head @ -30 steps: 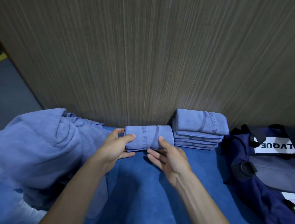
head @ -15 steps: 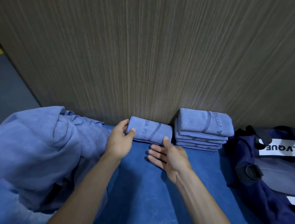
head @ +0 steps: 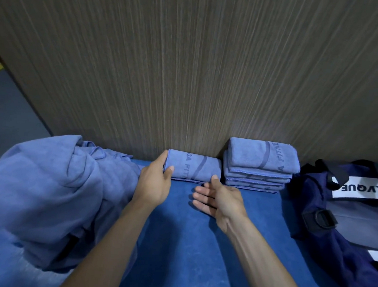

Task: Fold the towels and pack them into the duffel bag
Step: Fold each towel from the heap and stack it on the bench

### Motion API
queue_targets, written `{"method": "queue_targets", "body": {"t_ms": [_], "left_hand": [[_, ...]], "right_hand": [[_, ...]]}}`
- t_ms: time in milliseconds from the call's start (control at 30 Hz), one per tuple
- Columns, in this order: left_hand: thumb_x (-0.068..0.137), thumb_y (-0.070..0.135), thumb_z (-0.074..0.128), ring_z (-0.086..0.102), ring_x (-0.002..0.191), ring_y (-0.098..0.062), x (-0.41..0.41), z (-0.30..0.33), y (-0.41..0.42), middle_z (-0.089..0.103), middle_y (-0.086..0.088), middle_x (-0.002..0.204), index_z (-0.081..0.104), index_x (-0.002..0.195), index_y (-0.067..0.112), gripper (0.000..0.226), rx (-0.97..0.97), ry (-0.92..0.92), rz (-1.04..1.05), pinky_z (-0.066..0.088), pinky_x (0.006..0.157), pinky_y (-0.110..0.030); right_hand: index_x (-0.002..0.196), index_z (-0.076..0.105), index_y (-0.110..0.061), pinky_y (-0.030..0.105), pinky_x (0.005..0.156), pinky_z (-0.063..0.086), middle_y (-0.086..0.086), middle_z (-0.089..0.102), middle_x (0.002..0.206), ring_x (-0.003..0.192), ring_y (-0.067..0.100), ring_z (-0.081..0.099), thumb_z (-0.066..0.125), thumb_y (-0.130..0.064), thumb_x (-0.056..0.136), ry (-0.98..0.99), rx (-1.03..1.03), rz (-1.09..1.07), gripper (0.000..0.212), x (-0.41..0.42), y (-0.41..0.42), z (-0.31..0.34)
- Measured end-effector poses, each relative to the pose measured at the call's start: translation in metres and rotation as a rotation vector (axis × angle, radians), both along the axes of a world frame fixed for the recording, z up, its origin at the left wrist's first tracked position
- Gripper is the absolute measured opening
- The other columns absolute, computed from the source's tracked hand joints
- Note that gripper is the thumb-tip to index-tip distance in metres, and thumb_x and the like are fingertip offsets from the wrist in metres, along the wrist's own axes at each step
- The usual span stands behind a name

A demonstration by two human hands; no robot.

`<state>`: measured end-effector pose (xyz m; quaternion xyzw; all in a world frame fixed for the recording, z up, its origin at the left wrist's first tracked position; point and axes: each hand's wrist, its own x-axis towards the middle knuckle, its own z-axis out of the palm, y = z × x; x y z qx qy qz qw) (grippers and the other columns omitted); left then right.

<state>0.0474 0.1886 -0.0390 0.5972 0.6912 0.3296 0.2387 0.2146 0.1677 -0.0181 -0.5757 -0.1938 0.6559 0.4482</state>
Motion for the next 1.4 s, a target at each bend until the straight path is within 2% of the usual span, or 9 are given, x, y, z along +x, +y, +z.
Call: {"method": "queue_targets", "body": {"t_ms": [267, 367, 533, 633, 733, 833, 1000, 1200, 1400], "left_hand": [[0.106, 0.030, 0.039, 0.056, 0.104, -0.030, 0.003, -0.005, 0.004, 0.066, -0.012, 0.110, 0.038, 0.150, 0.018, 0.046, -0.083, 0.176, -0.038, 0.040, 0.082, -0.037], [0.103, 0.027, 0.048, 0.047, 0.127, -0.028, 0.009, -0.003, -0.002, 0.054, -0.008, 0.143, 0.041, 0.149, 0.012, 0.048, 0.050, 0.205, 0.015, 0.040, 0.101, -0.039], [0.090, 0.018, 0.059, 0.042, 0.132, -0.021, 0.010, -0.005, -0.005, 0.049, 0.000, 0.150, 0.058, 0.138, 0.020, 0.048, 0.351, 0.433, -0.268, 0.046, 0.101, -0.041], [0.080, 0.011, 0.063, 0.051, 0.129, -0.021, 0.006, -0.012, -0.005, 0.056, 0.002, 0.144, 0.061, 0.132, 0.023, 0.053, 0.298, 0.496, -0.333, 0.053, 0.095, -0.043], [0.072, 0.001, 0.076, 0.060, 0.125, -0.026, 0.004, -0.015, -0.006, 0.062, 0.000, 0.139, 0.067, 0.127, 0.021, 0.059, 0.280, 0.525, -0.303, 0.054, 0.095, -0.043], [0.073, 0.005, 0.079, 0.057, 0.130, -0.033, 0.008, -0.013, -0.007, 0.064, -0.002, 0.137, 0.069, 0.124, 0.022, 0.055, 0.255, 0.568, -0.264, 0.050, 0.102, -0.052], [0.081, 0.020, 0.062, 0.056, 0.131, -0.032, 0.007, -0.011, -0.018, 0.063, 0.003, 0.138, 0.070, 0.122, 0.028, 0.043, 0.248, 0.643, -0.288, 0.050, 0.100, -0.054], [0.098, 0.025, 0.050, 0.005, 0.156, -0.016, 0.003, -0.011, -0.020, 0.011, 0.016, 0.167, 0.031, 0.155, 0.036, 0.061, 0.057, 0.610, -0.350, 0.013, 0.124, -0.049], [0.080, 0.024, 0.059, 0.061, 0.119, -0.026, 0.000, -0.005, -0.026, 0.062, 0.005, 0.138, 0.068, 0.125, 0.025, 0.046, 0.181, 0.609, -0.318, 0.053, 0.085, -0.044]], "right_hand": [[0.082, 0.060, -0.005, 0.026, 0.042, 0.053, 0.006, 0.062, 0.054, 0.044, 0.017, 0.062, 0.055, -0.033, 0.104, -0.094, 0.030, 0.029, 0.036, 0.001, -0.005, 0.007], [0.073, 0.056, -0.007, 0.026, 0.042, 0.047, 0.003, 0.055, 0.049, 0.041, 0.018, 0.052, 0.058, -0.029, 0.102, -0.294, 0.238, 0.095, 0.037, -0.003, -0.008, 0.007], [0.105, 0.065, -0.017, 0.035, 0.083, 0.051, -0.003, 0.064, 0.111, 0.098, 0.021, 0.060, 0.052, -0.018, 0.093, -1.253, 0.871, 0.334, 0.018, -0.008, -0.010, -0.013], [0.137, 0.056, -0.008, 0.040, 0.110, 0.043, 0.007, 0.050, 0.147, 0.136, 0.027, 0.046, 0.050, -0.014, 0.085, -1.421, 0.846, 0.512, 0.053, -0.013, -0.015, -0.014], [0.143, 0.052, -0.002, 0.045, 0.115, 0.039, 0.015, 0.050, 0.150, 0.142, 0.031, 0.045, 0.067, -0.011, 0.075, -1.535, 0.784, 0.573, 0.070, -0.015, -0.019, -0.020], [0.143, 0.053, -0.002, 0.044, 0.114, 0.035, 0.015, 0.050, 0.150, 0.141, 0.030, 0.047, 0.070, -0.015, 0.076, -1.595, 0.712, 0.626, 0.070, -0.015, -0.021, -0.022], [0.162, 0.004, -0.012, 0.036, 0.124, -0.005, 0.004, -0.005, 0.170, 0.156, 0.019, -0.007, 0.035, -0.022, 0.103, -1.587, 0.617, 0.825, 0.068, -0.010, -0.019, -0.011], [0.162, -0.003, -0.014, 0.038, 0.126, -0.006, 0.001, -0.013, 0.169, 0.155, 0.016, -0.015, 0.034, -0.023, 0.103, -1.571, 0.577, 0.868, 0.070, -0.011, -0.019, -0.009], [0.162, -0.003, -0.015, 0.039, 0.126, -0.006, 0.000, -0.015, 0.169, 0.154, 0.015, -0.017, 0.037, -0.024, 0.102, -1.554, 0.575, 0.862, 0.072, -0.009, -0.019, -0.011]]}}
